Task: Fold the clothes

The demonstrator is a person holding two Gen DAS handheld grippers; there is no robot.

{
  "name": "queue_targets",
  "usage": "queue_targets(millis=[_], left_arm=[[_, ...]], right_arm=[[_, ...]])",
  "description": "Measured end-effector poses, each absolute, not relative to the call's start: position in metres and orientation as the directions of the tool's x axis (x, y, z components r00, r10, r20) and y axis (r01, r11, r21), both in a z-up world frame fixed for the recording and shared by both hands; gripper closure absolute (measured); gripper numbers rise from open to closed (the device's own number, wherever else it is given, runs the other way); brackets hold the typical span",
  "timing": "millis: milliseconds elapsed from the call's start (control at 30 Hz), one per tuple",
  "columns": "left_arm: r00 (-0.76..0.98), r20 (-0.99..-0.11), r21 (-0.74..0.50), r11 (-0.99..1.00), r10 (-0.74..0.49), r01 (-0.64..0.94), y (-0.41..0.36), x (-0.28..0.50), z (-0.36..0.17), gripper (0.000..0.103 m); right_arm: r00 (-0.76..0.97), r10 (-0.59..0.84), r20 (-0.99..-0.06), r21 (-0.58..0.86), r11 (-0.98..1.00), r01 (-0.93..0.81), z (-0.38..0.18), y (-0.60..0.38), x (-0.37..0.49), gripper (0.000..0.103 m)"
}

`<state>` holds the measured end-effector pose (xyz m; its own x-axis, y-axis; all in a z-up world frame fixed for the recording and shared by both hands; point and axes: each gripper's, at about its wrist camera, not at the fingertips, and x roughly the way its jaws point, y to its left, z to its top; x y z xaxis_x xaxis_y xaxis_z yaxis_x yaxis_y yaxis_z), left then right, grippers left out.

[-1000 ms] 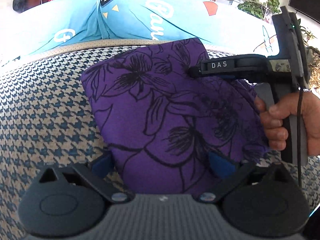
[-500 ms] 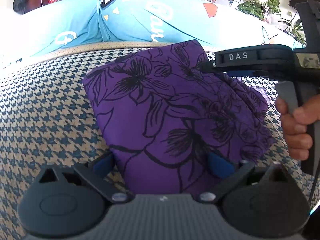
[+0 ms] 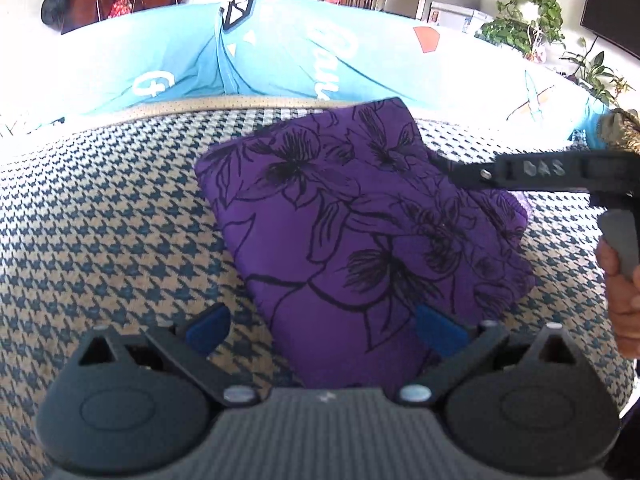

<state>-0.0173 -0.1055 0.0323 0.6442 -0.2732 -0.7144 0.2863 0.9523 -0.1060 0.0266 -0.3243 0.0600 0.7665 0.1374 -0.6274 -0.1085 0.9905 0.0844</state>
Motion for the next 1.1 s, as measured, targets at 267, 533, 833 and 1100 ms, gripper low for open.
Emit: queue_targets(millis=[267,533,833,1100], left_arm=[[0.671,-0.700,-0.107,0.964,-0.246,0.243,-0.083,-0.009,0.042,0.000],[0.653,-0.714,-0.179,0.967,-0.253,0.179,-0.061,0.020,0.047,0.000],[0.631,-0.728,-0.164,0.962,-0.268,0.219,-0.055,0.049,0.043,0.000],[0.627,-0.732,-0.183,0.964,-0.265,0.194,-0.061,0.055,0.032,0.000]], right_arm=[[0.786,0.136,-0.603,0.111,0.990,-0.086,0.065,-0.372,0.002,0.024],[0.731,0.160,-0.664,0.228,0.974,-0.006,0.046,-0.397,0.010,0.020],[0.732,0.100,-0.674,0.201,0.978,0.051,0.035,-0.398,0.026,0.017],[0.707,0.097,-0.700,0.291,0.943,0.159,0.014,-0.419,0.039,0.017]])
